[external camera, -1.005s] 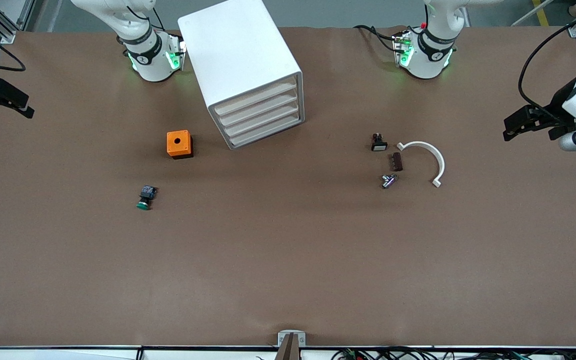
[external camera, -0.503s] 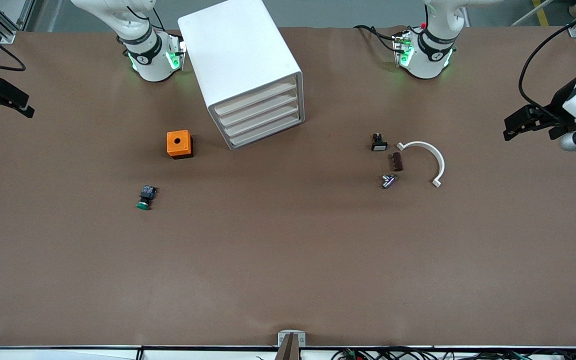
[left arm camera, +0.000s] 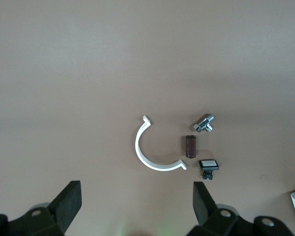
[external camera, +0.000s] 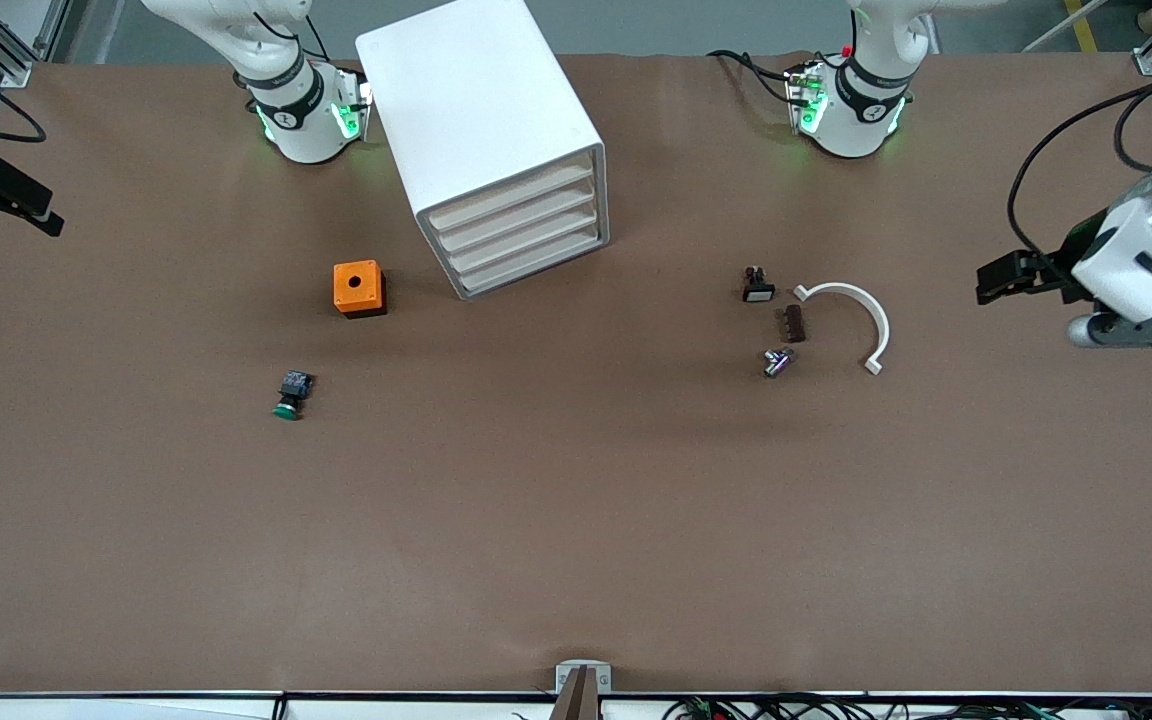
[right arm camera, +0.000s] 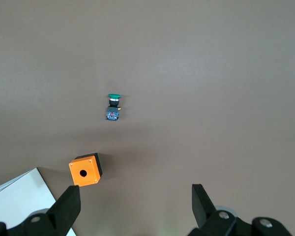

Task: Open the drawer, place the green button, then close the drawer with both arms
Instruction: 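Reach the right gripper toward the green button while the left gripper nears the cabinet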

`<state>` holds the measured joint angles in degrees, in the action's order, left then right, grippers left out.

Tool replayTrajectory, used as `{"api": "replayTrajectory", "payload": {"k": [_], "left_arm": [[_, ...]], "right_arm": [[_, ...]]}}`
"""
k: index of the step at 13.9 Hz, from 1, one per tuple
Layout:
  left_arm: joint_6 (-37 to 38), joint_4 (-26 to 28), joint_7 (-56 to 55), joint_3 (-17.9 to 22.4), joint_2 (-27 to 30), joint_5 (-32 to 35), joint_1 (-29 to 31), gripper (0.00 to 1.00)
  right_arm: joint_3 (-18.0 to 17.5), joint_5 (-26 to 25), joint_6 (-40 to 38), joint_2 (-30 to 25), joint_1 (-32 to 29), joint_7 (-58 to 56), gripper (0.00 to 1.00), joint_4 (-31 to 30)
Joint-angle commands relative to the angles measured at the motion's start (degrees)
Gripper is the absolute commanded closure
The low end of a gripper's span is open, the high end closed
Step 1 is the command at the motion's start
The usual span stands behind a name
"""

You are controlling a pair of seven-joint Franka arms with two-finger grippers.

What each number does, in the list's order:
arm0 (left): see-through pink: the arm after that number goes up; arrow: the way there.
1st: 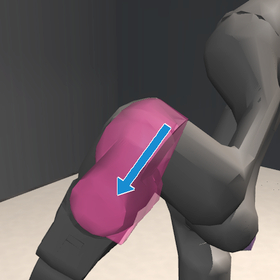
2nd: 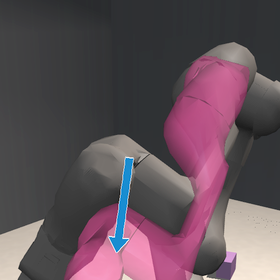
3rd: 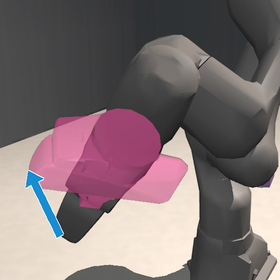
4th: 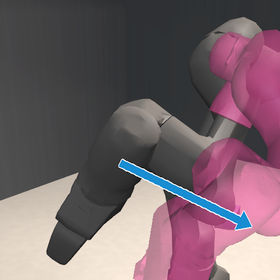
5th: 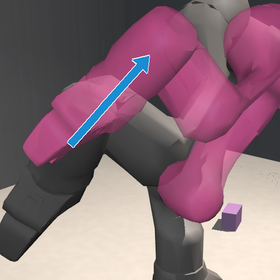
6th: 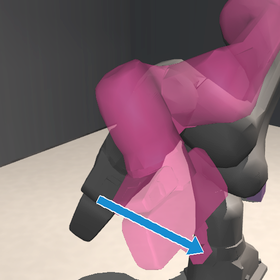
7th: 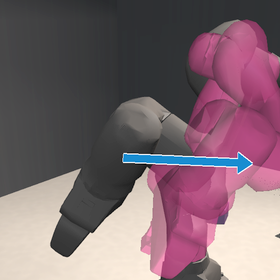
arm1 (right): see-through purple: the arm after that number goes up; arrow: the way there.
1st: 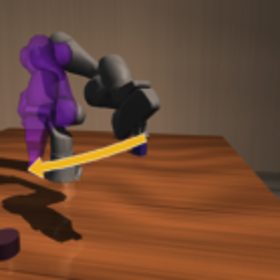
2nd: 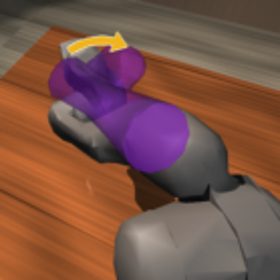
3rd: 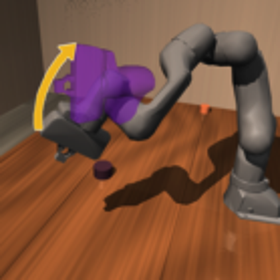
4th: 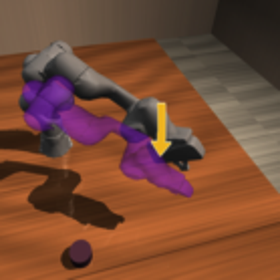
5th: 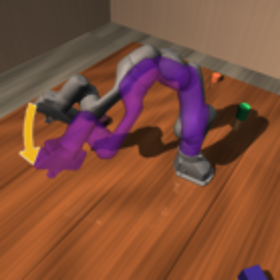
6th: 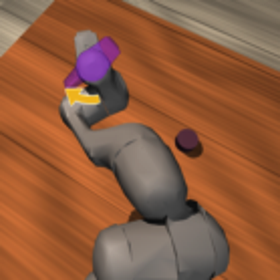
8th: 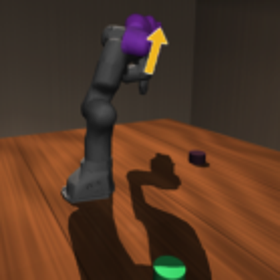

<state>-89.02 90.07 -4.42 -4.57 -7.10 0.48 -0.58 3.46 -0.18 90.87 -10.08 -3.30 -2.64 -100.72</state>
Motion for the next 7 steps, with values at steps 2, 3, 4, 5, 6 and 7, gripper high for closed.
{"api": "replayTrajectory", "payload": {"k": [2,3,4,5,6,7], "left_arm": [[-1.9,-1.6,-0.2,-0.4,-4.6,0.2,-1.9,0.00],[-2.9,-1.6,-0.9,-0.4,-5.8,0.2,-2.7,0.00],[-4.0,-1.6,-1.8,-0.4,-7.2,0.1,-3.3,0.00],[-4.8,-1.7,-3.0,-0.5,-8.8,0.1,-4.2,0.00],[-5.5,-1.7,-4.1,-0.4,-10.3,-1.0,-4.7,0.00],[-5.7,-1.7,-4.4,-0.4,-11.4,-2.6,-4.7,0.00]], "right_arm": [[0.1,-0.8,0.3,3.1,-0.1,0.3,0.00,1.8],[0.1,-0.8,0.0,4.5,-0.1,-0.1,0.00,2.6],[0.1,-0.8,0.4,5.1,-0.2,-0.1,0.00,3.0],[0.1,-0.6,0.4,6.5,-0.4,-0.1,0.00,3.7],[0.1,-0.5,0.4,8.0,-0.5,-0.1,0.00,4.7],[0.1,-0.4,0.4,10.0,-0.8,-0.1,0.00,5.4]]}}
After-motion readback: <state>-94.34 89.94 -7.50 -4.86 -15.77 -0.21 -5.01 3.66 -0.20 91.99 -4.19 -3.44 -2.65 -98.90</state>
